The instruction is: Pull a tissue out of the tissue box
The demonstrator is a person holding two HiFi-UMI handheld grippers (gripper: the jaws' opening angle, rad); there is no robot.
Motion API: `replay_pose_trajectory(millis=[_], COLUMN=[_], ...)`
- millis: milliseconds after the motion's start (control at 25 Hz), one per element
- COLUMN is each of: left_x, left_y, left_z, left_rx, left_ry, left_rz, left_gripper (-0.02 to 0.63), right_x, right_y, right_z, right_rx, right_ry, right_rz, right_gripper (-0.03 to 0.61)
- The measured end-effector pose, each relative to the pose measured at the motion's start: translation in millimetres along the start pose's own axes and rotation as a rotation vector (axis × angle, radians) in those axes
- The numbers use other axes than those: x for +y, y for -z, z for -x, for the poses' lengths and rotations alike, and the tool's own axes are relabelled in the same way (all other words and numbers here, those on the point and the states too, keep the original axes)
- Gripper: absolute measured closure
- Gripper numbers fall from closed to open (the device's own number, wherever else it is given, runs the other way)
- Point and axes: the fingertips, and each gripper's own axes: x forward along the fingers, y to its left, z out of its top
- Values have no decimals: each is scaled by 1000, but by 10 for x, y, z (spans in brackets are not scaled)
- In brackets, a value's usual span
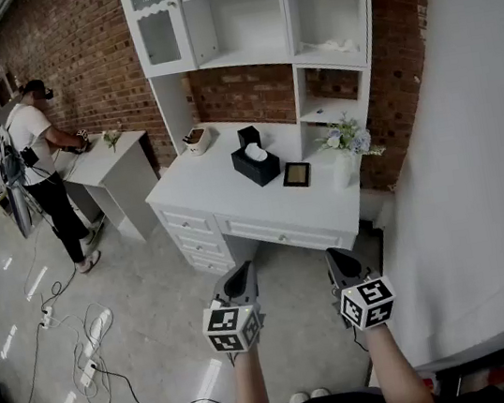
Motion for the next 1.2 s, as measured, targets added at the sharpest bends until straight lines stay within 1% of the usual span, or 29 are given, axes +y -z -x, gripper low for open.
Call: replay_pose_trajectory(millis=[240, 600, 920, 1120, 1160, 1200], left_x=[98, 85, 0, -30, -23, -10], left_y=[-2, 67, 272, 411, 429, 438], left_z=[8, -7, 24, 82, 102, 123], left_rx=[1, 17, 44, 50, 51, 49], left_ry=[-7, 2, 45, 60, 60, 58], left_rz=[1, 11, 10, 51, 59, 69], left_gripper=[604, 604, 604, 601, 591, 551], right_x=[58, 58, 60, 56, 59, 63], right_y=[0, 3, 72, 118, 127, 137], right_z=[-94, -78, -9, 86, 102, 117], right_rx=[-5, -14, -13, -1, 1, 2], right_ry=[-7, 1, 15, 29, 33, 38], right_rz=[-3, -27, -55, -60, -61, -63], right_gripper=[581, 581, 580, 580, 580, 580])
